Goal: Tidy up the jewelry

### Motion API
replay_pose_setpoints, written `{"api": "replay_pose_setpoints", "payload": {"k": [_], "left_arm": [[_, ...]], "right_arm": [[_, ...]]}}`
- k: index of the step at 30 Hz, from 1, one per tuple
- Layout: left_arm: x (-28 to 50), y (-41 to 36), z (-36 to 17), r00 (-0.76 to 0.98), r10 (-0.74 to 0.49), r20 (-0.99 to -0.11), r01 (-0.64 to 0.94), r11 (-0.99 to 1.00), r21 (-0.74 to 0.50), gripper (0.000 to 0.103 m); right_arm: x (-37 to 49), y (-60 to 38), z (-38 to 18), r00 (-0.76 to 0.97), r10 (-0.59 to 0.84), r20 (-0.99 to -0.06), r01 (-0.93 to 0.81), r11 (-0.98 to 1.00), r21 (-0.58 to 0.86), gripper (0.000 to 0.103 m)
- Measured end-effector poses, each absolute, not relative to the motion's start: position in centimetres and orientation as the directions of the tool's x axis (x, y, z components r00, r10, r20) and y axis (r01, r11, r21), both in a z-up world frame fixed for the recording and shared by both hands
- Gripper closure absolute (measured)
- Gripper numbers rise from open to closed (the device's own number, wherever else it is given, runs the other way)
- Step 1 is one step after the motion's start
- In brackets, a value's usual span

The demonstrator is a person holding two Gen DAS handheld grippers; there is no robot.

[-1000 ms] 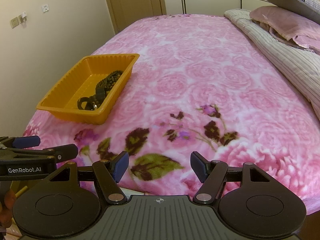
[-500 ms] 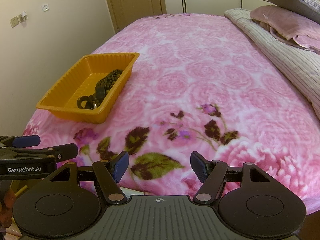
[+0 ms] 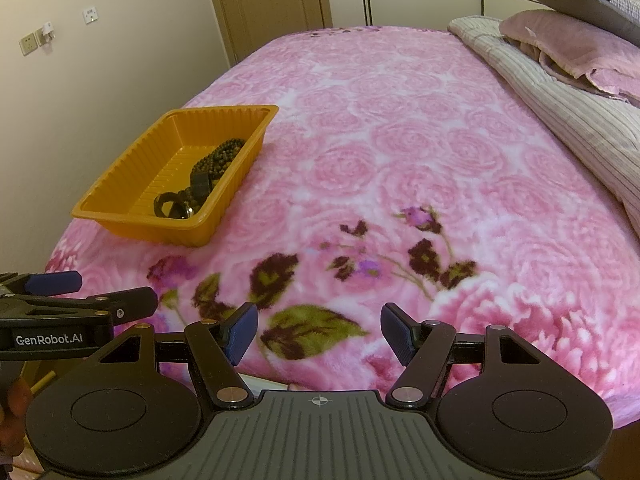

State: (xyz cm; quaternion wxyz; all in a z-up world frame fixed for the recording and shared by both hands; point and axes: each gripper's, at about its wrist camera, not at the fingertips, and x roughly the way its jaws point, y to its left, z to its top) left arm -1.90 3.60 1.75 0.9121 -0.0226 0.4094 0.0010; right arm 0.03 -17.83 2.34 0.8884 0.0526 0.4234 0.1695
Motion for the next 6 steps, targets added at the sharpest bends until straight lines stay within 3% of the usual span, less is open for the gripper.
{"api": "replay_pose_setpoints", "payload": {"k": [6], "left_arm": [[-1.82, 3.80, 1.67, 0.673, -0.028, -0.739, -0.028, 0.998, -0.063, 0.000]], "right_arm": [[0.02, -17.77, 2.33, 0.584, 0.346, -0.734, -0.256, 0.937, 0.238, 0.035]]}}
